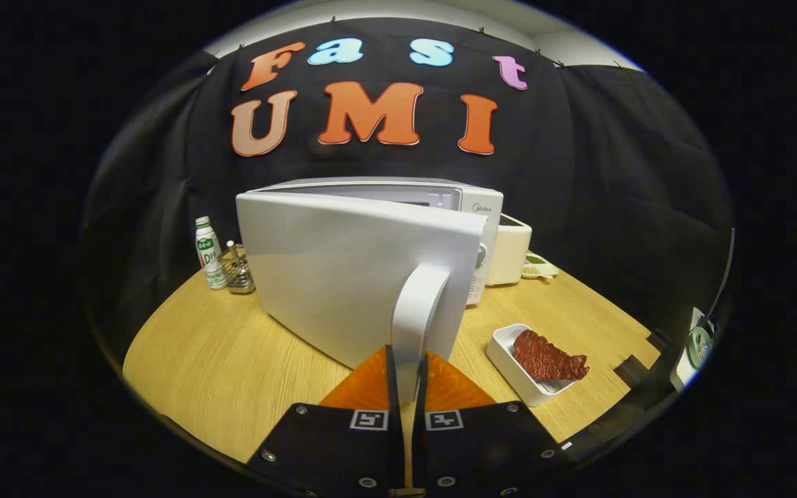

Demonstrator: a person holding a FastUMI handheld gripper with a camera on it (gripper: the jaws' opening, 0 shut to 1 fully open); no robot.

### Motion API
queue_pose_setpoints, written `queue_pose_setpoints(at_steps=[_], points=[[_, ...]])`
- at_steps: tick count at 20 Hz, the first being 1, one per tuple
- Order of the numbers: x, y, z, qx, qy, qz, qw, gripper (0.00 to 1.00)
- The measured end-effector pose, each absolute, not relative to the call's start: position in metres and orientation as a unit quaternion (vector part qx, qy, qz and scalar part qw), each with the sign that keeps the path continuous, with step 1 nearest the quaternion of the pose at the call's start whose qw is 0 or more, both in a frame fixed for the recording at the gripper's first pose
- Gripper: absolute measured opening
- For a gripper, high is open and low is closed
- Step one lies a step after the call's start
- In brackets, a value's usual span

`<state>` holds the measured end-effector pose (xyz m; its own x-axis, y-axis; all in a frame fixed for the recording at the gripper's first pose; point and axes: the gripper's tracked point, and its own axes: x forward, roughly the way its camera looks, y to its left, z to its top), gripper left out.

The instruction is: Open the microwave, put the food inside, and close the microwave door.

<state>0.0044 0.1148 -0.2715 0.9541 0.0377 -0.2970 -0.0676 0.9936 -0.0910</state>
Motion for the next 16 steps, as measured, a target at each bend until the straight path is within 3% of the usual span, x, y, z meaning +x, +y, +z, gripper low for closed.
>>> queue_pose_setpoints(at_steps=[16], points=[[-0.079, 0.192, -0.274, -0.106, 0.146, 0.123, 0.976, 0.0]])
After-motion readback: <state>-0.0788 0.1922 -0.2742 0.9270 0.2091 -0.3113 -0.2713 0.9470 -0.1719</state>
